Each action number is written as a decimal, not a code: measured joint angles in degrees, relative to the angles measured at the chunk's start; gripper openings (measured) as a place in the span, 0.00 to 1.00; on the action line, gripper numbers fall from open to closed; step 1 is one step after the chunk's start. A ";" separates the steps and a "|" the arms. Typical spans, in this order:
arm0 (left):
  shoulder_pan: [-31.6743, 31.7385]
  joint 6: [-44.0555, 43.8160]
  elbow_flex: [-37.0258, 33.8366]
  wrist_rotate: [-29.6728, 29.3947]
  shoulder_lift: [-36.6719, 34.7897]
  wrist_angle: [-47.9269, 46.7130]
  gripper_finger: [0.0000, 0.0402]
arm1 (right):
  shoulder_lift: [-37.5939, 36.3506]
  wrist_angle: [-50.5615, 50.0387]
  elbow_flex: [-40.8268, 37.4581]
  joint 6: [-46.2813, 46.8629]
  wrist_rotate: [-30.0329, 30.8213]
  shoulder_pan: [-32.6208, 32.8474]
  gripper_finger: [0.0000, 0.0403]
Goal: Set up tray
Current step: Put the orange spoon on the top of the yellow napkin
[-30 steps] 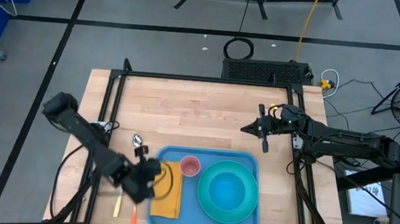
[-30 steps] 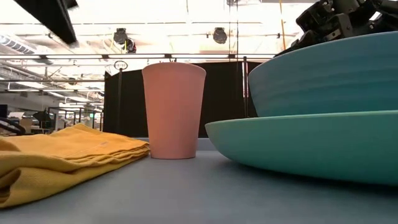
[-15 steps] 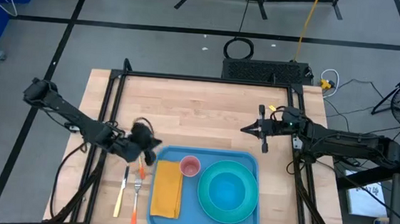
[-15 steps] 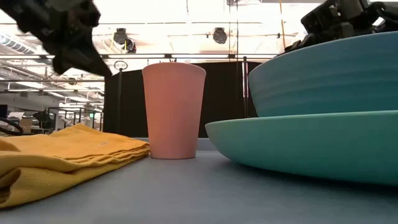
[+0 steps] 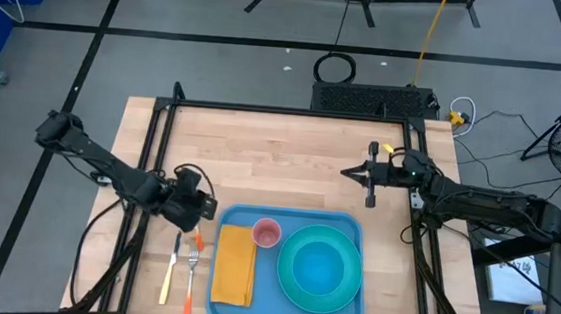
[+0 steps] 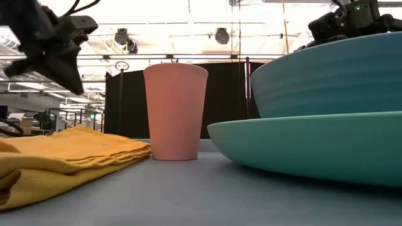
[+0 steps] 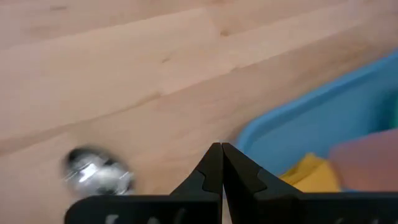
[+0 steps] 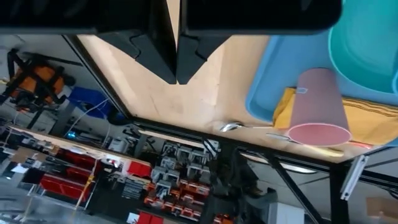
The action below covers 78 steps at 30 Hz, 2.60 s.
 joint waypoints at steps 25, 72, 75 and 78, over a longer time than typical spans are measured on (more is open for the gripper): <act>1.44 -19.99 20.21 16.35 27.30 -20.54 0.37 | -0.28 -4.41 0.00 -0.98 -4.68 -0.18 0.01; 6.14 -22.50 6.49 26.09 27.21 -10.35 0.32 | -0.28 -4.00 0.02 7.96 -7.70 -0.07 0.01; 4.72 -24.41 6.49 26.37 27.21 -11.52 0.32 | -0.28 -4.51 0.02 7.96 -7.70 -0.07 0.01; 3.85 -25.10 6.49 26.38 27.21 -11.23 0.32 | -0.28 -5.28 0.02 7.96 -7.70 -0.07 0.01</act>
